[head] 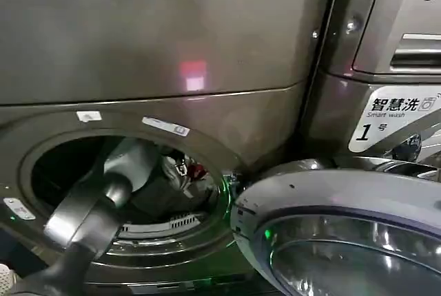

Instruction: Grasp the clothes from the dryer.

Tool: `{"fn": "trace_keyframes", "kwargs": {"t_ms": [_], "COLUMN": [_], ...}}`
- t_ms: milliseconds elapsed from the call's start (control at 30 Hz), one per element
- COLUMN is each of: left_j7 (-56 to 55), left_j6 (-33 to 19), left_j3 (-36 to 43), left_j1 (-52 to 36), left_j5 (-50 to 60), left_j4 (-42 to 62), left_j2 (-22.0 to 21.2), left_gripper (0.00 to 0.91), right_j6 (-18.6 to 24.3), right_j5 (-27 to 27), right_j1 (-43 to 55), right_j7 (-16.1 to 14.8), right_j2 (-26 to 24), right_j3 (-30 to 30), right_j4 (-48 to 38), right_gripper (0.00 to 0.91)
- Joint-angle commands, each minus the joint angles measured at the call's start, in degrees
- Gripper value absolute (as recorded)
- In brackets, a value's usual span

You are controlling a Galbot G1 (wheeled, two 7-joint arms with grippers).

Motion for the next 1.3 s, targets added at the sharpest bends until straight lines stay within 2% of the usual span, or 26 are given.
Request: {"fn": "trace_keyframes", "kwargs": {"t_ms": [33, 467, 700, 933, 1133, 1300], "left_j7": [0.4, 1.6, -0.6, -12.4, -25.3, -32.4], "left_j6": [0.0, -0.5, 0.1, 1.4, 1.0, 2.6], "left_j3": [0.1, 0.2, -3.9, -12.6, -16.0, -18.5], "left_j1": [0.2, 0.0, 0.8, 6.4, 10.8, 16.0], "left_j5": [-0.1, -1.3, -5.1, -12.7, -21.8, -28.3], "left_j4": [0.2, 0.2, -1.4, -9.8, -17.4, -25.8], "left_j2": [0.0, 0.1, 0.0, 1.6, 3.6, 4.3], "left_gripper": [0.0, 0.0, 0.0, 0.0, 0.0, 0.0], "right_j6": [0.0, 0.1, 0.1, 0.1, 0.2, 0.1], "right_j5": [0.0, 0.0, 0.0, 0.0, 0.0, 0.0], "right_j1": [0.2, 0.1, 0.2, 0.3, 0.8, 1.4], "right_j7": [0.0, -0.2, -0.2, -0.3, -0.4, -0.4], "right_j2": [0.0, 0.1, 0.3, 0.5, 0.8, 0.7], "right_j3": [-0.2, 0.0, 0.1, -0.2, -0.9, -1.9], "right_j4": [0.0, -0.4, -0.5, 0.1, 0.4, 0.7], "right_gripper": [0.907, 0.907, 0.907, 0.907, 0.907, 0.907]}}
